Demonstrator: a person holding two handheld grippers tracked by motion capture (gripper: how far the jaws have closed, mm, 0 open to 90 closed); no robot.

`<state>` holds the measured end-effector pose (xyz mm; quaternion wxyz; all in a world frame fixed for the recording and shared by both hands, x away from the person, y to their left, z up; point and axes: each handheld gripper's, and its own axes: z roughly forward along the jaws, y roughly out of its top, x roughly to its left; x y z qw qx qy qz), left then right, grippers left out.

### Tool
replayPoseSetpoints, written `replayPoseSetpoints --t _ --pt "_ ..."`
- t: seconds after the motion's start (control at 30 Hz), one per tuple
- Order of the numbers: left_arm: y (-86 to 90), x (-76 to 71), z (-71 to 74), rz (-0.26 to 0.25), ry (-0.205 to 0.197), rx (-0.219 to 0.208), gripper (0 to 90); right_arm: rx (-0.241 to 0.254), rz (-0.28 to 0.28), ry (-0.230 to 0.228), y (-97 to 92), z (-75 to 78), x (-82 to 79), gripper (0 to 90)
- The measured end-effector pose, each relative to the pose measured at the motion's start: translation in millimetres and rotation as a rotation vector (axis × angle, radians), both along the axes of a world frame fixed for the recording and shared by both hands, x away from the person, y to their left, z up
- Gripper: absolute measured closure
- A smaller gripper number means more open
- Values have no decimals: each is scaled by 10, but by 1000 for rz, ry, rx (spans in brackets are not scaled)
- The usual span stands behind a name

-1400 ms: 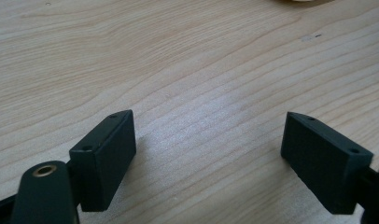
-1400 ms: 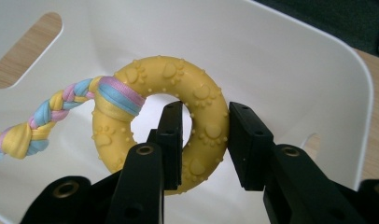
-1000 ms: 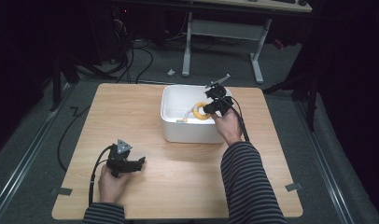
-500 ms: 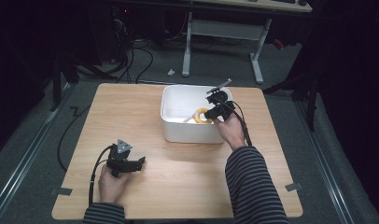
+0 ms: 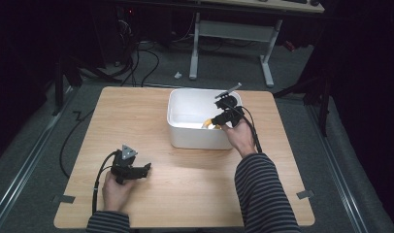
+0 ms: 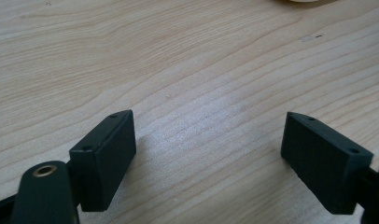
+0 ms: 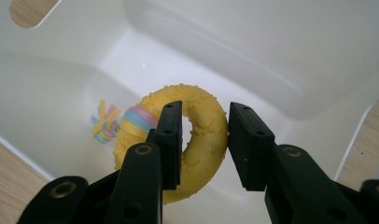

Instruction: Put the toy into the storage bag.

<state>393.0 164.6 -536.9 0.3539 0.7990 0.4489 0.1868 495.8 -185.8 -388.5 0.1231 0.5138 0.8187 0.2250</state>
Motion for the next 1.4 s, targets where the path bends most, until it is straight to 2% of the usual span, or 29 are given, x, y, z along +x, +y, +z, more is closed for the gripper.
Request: replayPoseSetpoints --t 0.23,0.27,0.33,0.4,0.53,0.77,1.0,1.27,1.33,1.4 --pt "0 0 0 0 0 0 184 0 1 4 -1 3 -4 664" --pt "0 0 0 0 0 0 184 3 1 2 -1 2 -5 644" --pt "0 0 0 0 0 0 184 26 4 13 -12 4 3 541" --pt "0 0 0 0 0 0 184 32 2 17 -23 16 1 492" --pt "0 0 0 0 0 1 184 12 -2 -26 -66 64 -42 440" --pt "-1 -2 0 -1 0 1 183 40 -22 -109 -221 204 -163 414" --pt "-2 -2 0 0 -1 1 182 60 -35 -150 -341 319 -282 397" --pt "-3 -1 0 -1 -1 0 183 60 -52 -176 -458 383 -388 393" --pt "-3 -1 0 -1 0 0 183 80 -55 -180 -491 388 -417 389" --pt "-3 -1 0 -1 -1 0 183 80 -55 -192 -509 393 -441 382"
